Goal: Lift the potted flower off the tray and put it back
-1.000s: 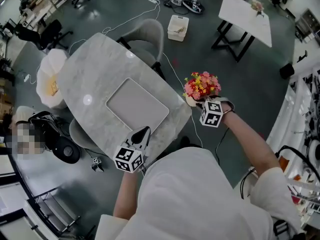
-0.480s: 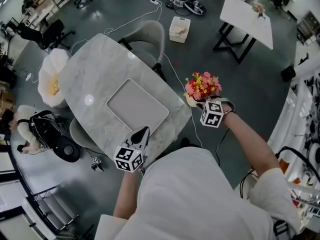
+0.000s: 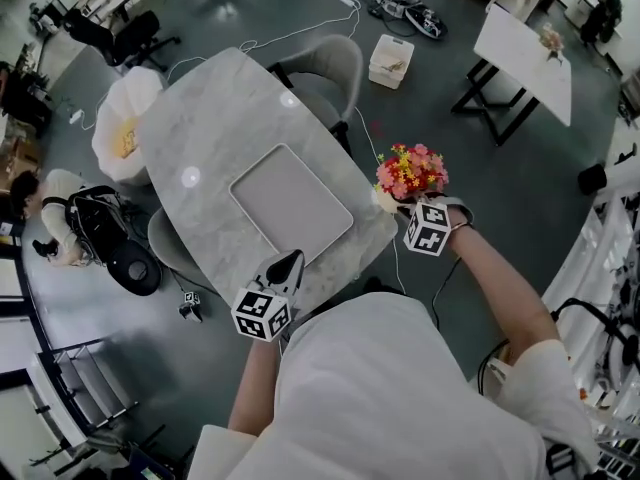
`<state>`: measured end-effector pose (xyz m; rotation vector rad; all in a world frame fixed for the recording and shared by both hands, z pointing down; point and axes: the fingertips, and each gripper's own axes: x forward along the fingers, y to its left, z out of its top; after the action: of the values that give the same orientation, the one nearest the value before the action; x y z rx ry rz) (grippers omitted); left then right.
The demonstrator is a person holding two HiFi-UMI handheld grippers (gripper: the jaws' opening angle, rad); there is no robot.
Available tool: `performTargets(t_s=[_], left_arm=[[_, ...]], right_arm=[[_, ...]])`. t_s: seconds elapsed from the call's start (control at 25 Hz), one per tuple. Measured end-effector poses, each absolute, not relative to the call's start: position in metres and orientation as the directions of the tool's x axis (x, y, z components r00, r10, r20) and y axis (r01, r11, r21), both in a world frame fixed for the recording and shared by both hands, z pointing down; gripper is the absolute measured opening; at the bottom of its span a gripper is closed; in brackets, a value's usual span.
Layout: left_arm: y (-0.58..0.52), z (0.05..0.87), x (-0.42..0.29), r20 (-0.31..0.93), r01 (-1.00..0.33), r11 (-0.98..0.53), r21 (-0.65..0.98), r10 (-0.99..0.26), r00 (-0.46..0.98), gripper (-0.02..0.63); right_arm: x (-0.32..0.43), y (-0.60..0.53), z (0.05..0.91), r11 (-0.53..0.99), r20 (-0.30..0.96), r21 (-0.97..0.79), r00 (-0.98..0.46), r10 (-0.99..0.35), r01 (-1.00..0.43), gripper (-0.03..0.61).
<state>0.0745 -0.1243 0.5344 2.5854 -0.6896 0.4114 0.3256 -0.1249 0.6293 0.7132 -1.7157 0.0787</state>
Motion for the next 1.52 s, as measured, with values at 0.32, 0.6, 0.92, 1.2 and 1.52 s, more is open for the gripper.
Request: performTargets(t_s=[0.32, 0.6, 0.92, 1.2, 1.52], left_arm=[[-0.121, 0.542, 0.042, 0.396, -0.618, -0.709, 0.340, -0.488, 0.778, 0.005], [-0.118, 0.544, 0.012, 0.387, -0.698, -0.628, 0.344, -0.583, 0.715, 0.005], [-0.107, 0.551, -0.038, 0.396, -0.778, -0.520, 0.351, -0.671, 0.627, 0.005], [-0.094, 0.554, -0.078, 0.413, -0.831, -0.428, 0.356, -0.726, 0.550, 0.005], [-0.081, 0.557, -0.118, 0.422, -0.860, -0.362, 0.360, -0.758, 0.497, 0.005]], right_arm=[[0.290, -0.157, 0.628, 0.857, 0.905, 0.322, -0.136, -0.404, -0.402, 0.057], [0.242, -0.174, 0.636, 0.908, 0.910, 0.309, -0.191, -0.369, -0.284, 0.057], [0.175, -0.187, 0.652, 0.941, 0.911, 0.295, -0.248, -0.330, -0.168, 0.057], [0.117, -0.187, 0.664, 0.959, 0.914, 0.272, -0.292, -0.283, -0.080, 0.057], [0.072, -0.179, 0.682, 0.970, 0.921, 0.243, -0.305, -0.241, -0.033, 0.057]])
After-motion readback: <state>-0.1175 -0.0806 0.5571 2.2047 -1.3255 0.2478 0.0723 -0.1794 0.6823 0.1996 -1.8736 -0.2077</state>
